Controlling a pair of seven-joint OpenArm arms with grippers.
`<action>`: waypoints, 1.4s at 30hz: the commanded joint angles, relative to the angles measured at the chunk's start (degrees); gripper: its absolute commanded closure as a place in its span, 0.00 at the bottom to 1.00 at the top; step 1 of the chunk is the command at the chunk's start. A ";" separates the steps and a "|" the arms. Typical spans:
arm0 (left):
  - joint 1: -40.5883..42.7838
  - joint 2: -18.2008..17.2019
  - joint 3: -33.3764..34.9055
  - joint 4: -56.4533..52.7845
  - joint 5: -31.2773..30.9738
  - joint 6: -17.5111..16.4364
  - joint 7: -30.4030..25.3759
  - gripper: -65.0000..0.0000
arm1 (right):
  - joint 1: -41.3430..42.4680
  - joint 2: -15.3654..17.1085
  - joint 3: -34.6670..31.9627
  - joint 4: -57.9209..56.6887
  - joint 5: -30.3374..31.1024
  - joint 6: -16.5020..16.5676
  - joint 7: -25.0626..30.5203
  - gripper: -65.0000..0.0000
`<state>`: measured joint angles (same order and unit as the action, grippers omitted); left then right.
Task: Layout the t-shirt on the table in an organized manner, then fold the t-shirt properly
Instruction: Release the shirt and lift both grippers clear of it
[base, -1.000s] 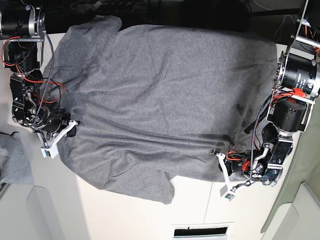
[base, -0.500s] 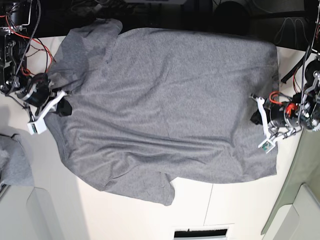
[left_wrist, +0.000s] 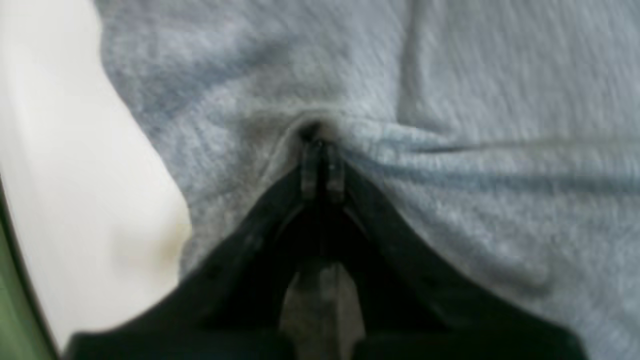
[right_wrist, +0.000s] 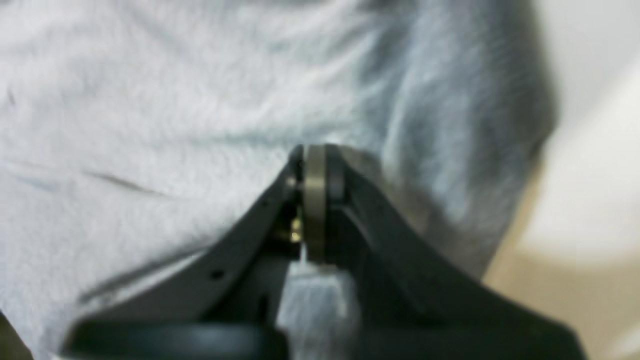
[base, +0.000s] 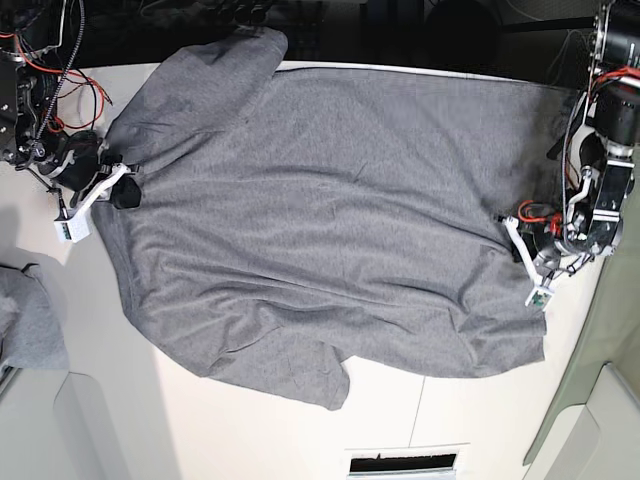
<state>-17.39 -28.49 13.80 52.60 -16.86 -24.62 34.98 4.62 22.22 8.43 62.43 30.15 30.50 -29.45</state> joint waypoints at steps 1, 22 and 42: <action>-2.01 0.79 0.15 -2.49 0.66 -0.50 1.62 0.98 | 1.49 0.76 0.28 -0.85 -1.27 -1.16 0.17 1.00; -17.00 4.87 0.85 -11.19 -7.39 -5.86 7.80 0.90 | 12.96 2.67 0.52 -5.95 -2.71 -2.62 2.69 1.00; 5.84 -17.07 -5.57 14.32 -36.13 -11.67 18.99 0.67 | -4.74 9.62 21.57 8.94 13.49 0.83 -17.03 0.98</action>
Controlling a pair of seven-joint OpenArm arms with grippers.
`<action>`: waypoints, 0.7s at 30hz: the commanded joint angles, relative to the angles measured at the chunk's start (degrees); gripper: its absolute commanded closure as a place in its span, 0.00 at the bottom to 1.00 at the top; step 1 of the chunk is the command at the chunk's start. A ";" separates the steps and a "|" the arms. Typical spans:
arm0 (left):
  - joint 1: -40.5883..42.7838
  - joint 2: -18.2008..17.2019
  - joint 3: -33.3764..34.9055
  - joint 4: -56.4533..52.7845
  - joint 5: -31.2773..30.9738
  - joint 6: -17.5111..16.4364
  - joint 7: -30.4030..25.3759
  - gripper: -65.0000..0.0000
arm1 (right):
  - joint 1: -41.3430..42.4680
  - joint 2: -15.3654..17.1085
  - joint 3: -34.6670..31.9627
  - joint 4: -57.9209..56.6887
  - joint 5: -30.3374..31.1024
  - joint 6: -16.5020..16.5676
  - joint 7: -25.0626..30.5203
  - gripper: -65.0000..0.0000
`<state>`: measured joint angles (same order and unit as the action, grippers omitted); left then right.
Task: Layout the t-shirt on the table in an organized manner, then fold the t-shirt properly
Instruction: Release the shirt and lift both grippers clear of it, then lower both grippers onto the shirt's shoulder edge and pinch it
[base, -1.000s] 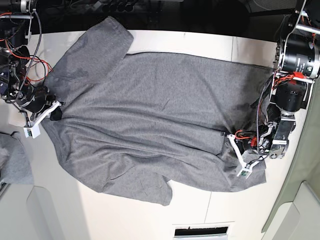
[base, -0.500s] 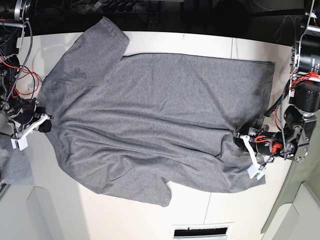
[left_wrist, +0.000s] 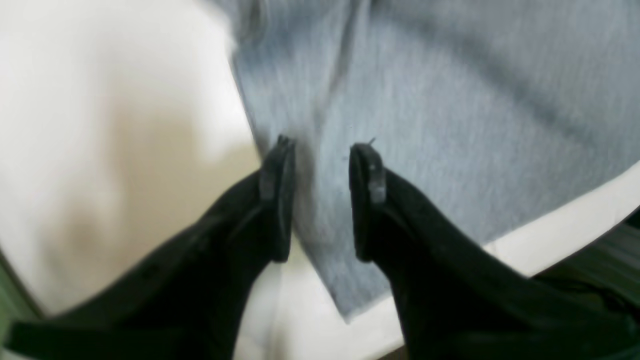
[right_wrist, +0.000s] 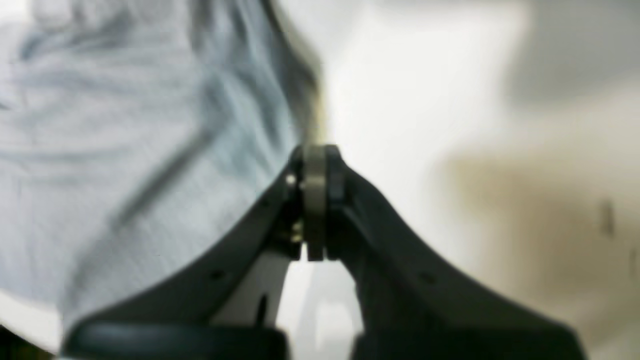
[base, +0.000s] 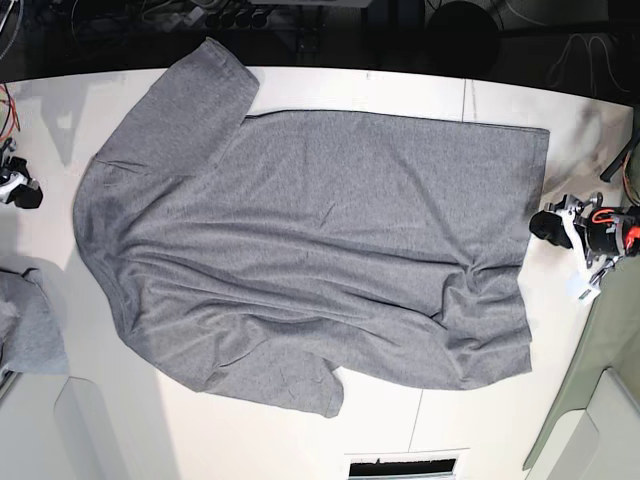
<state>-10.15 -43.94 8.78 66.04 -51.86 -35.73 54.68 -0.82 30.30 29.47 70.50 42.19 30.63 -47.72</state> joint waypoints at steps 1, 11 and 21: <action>0.52 -1.60 -2.62 1.07 -3.39 -2.12 0.52 0.66 | -0.70 1.79 0.52 0.87 1.95 0.72 0.70 0.88; 19.98 -0.76 -18.27 12.41 -14.64 -4.27 6.45 0.65 | -11.02 2.14 0.52 1.18 8.92 2.62 -2.38 0.69; 26.23 6.12 -27.15 16.81 -9.81 -4.27 3.08 0.49 | -14.29 1.31 0.48 1.29 10.64 3.72 -4.07 0.50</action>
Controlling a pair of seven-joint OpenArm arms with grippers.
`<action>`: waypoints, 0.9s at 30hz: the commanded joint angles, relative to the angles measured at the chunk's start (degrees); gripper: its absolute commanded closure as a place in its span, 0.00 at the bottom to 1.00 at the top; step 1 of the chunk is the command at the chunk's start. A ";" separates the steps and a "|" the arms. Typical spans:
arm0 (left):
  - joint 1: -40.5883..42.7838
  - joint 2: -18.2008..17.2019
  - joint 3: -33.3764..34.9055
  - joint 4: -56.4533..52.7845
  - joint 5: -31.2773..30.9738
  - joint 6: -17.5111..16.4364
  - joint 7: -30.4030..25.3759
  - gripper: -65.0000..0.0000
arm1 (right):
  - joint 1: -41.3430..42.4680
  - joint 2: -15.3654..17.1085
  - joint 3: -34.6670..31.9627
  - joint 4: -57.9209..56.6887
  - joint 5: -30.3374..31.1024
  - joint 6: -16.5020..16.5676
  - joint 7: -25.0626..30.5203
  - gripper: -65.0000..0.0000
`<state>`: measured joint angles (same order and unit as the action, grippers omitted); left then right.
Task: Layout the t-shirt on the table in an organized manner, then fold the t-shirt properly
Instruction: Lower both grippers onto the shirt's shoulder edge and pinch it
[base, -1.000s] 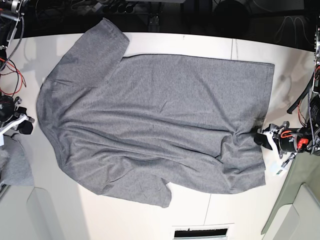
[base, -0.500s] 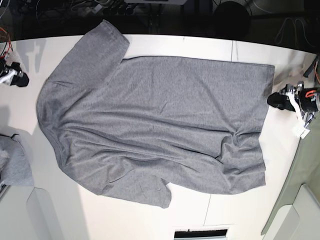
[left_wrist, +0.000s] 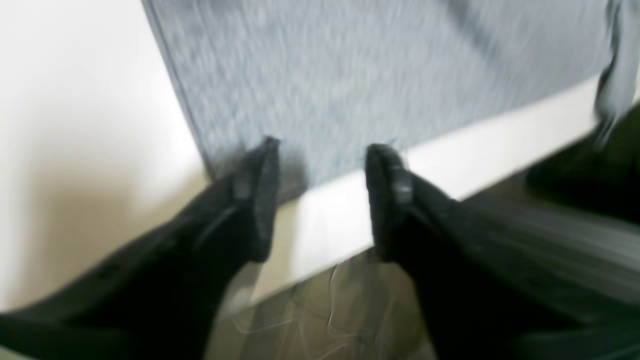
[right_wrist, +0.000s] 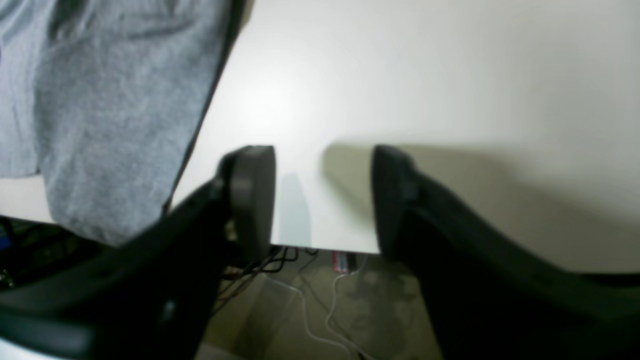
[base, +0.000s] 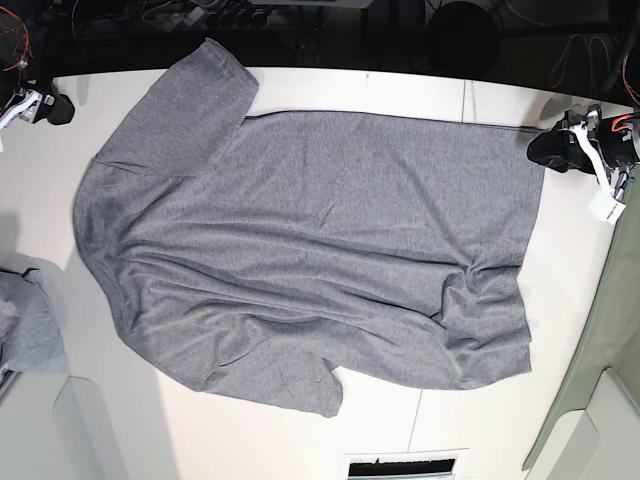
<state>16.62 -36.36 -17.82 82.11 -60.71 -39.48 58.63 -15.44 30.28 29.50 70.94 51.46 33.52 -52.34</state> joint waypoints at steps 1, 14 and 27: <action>-0.55 -0.63 -1.60 0.74 -0.96 -0.52 -0.48 0.46 | 0.33 1.03 0.44 0.85 1.79 0.85 -0.11 0.50; -0.24 1.14 -2.82 0.74 4.11 -0.26 -2.62 0.46 | 0.35 -6.14 -2.95 2.73 3.48 1.42 -3.17 0.50; -0.31 3.78 -2.82 -2.25 21.27 5.92 -12.98 0.46 | 0.50 -11.91 -10.29 3.58 1.46 1.22 -0.83 0.50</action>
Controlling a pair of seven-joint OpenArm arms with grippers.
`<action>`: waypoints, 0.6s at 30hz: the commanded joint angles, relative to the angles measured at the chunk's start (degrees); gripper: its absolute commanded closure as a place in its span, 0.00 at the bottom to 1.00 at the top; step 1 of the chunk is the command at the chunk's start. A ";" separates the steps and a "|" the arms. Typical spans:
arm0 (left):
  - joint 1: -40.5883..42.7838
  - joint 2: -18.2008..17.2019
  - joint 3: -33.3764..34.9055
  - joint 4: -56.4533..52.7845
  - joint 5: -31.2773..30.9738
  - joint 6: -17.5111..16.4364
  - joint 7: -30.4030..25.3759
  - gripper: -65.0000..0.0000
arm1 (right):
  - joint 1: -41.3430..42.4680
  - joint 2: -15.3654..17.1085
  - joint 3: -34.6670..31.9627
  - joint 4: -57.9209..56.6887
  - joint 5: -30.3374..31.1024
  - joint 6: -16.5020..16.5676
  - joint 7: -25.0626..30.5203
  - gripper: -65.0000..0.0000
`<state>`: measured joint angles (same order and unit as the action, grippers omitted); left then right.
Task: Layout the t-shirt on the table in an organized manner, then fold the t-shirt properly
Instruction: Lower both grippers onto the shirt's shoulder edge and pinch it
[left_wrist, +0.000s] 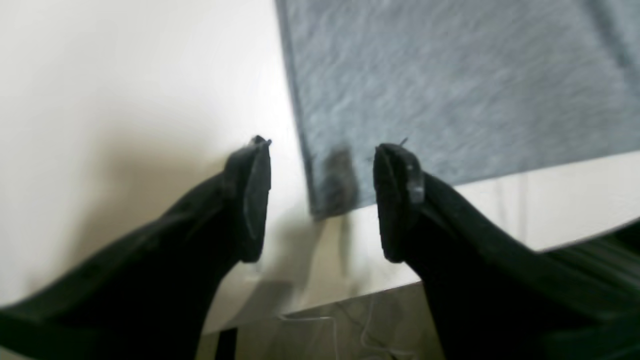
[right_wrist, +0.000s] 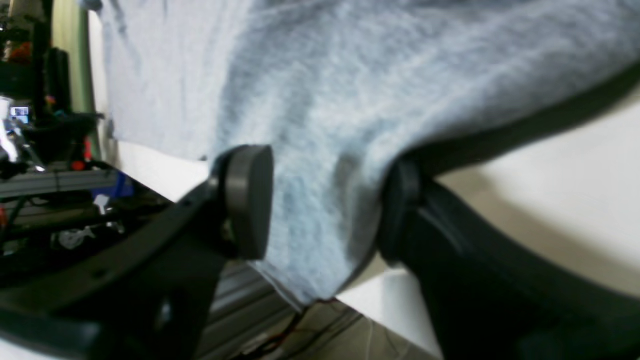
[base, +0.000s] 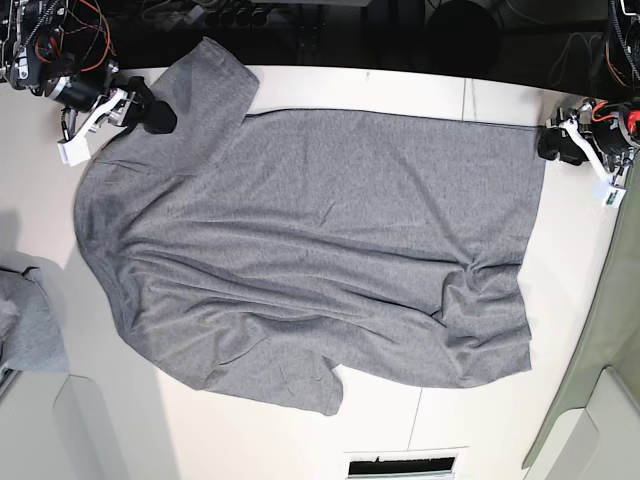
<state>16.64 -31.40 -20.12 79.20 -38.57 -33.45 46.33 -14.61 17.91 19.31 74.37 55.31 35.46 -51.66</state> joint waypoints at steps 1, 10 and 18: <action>-0.37 -0.92 -0.52 -0.07 0.85 0.20 -2.01 0.46 | -0.35 0.35 -0.11 0.15 -2.38 -0.72 -1.53 0.50; -0.61 -0.81 2.29 -3.52 3.37 0.55 -5.99 0.46 | -0.26 0.33 -0.11 0.17 -2.34 -0.70 -1.51 0.50; -0.59 -0.81 9.33 -3.52 2.23 -1.77 -3.41 0.58 | -0.20 0.33 -0.11 0.17 -2.12 -0.72 -1.51 0.51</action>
<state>15.68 -31.66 -10.94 75.50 -36.88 -34.81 40.53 -14.59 17.89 19.25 74.37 55.35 35.59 -51.68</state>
